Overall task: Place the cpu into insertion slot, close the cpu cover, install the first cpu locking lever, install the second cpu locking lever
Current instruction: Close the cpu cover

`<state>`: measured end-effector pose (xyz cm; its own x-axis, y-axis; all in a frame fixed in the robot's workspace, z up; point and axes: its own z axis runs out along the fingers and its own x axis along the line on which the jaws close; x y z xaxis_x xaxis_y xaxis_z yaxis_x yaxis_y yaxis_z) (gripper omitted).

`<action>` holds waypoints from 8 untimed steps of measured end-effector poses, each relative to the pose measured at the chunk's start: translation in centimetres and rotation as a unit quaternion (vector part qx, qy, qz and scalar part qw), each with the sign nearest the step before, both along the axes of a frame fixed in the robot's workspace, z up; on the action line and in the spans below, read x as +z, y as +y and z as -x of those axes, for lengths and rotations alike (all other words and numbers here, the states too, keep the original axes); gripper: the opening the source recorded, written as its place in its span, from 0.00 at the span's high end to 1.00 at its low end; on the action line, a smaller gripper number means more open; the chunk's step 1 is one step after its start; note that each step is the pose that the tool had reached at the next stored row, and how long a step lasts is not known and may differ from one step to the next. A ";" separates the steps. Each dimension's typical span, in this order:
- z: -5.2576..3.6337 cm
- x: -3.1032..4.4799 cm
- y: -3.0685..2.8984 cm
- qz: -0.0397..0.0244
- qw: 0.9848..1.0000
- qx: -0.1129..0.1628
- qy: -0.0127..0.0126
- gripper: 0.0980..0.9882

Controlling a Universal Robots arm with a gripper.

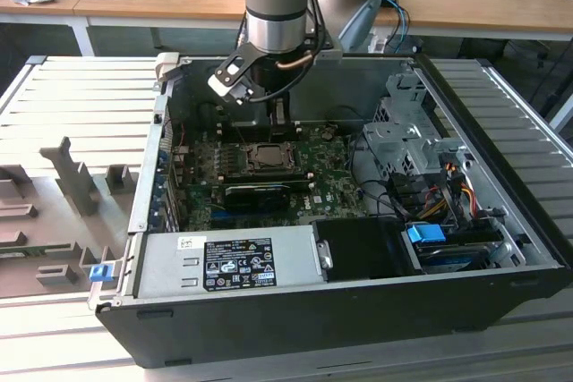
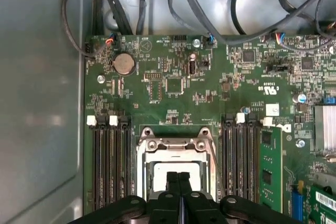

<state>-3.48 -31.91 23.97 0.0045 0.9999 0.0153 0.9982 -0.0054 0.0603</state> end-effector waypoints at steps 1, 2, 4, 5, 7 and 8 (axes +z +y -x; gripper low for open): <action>0.10 -0.03 0.00 0.000 1.000 0.000 0.000 0.99; 0.40 -0.09 0.00 0.000 1.000 0.000 0.000 0.99; 0.68 -0.10 0.01 0.000 1.000 0.000 0.000 0.99; 0.78 -0.10 0.01 0.000 1.000 0.000 0.000 0.99; 0.89 -0.10 0.00 0.000 1.000 0.000 0.000 0.99; 0.91 -0.10 0.00 0.000 1.000 0.000 0.000 0.99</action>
